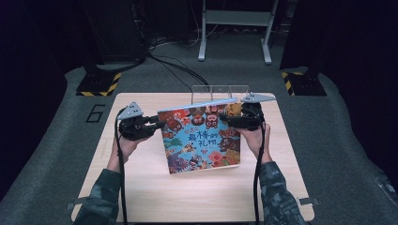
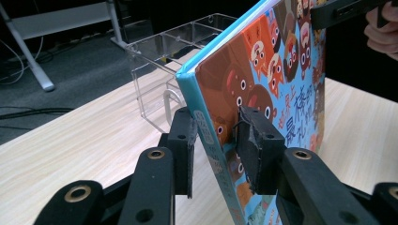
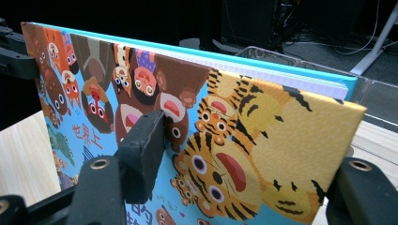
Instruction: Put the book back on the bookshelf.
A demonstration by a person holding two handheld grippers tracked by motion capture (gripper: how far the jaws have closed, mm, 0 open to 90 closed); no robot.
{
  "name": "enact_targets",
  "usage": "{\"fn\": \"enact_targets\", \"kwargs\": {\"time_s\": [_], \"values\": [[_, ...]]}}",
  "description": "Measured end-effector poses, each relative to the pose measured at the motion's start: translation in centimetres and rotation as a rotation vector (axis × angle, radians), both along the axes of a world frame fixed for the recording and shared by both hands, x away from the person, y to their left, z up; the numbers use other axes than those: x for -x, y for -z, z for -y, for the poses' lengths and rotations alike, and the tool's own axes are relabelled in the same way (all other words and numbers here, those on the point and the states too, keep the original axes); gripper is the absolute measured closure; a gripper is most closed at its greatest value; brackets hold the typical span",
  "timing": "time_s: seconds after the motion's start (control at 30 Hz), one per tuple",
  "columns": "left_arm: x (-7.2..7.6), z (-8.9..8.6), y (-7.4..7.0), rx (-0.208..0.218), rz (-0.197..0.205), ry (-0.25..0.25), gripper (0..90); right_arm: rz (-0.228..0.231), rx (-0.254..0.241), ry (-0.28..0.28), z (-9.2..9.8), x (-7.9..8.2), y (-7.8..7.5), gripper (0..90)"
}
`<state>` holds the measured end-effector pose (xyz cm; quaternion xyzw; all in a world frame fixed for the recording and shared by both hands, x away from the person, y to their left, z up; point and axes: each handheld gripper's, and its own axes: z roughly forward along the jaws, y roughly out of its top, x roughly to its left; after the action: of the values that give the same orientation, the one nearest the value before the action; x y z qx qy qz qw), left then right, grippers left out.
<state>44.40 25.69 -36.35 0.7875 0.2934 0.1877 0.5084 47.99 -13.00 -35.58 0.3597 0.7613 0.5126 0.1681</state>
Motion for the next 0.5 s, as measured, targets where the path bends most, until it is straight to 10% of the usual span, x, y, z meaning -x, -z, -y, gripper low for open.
{"fn": "enact_targets", "kwargs": {"time_s": [0.5], "values": [[-0.99,0.99,0.02,-0.013,-0.027,0.01,58.0,0.002,-0.001,0.001,-0.08,-0.15,0.04,37.1]]}}
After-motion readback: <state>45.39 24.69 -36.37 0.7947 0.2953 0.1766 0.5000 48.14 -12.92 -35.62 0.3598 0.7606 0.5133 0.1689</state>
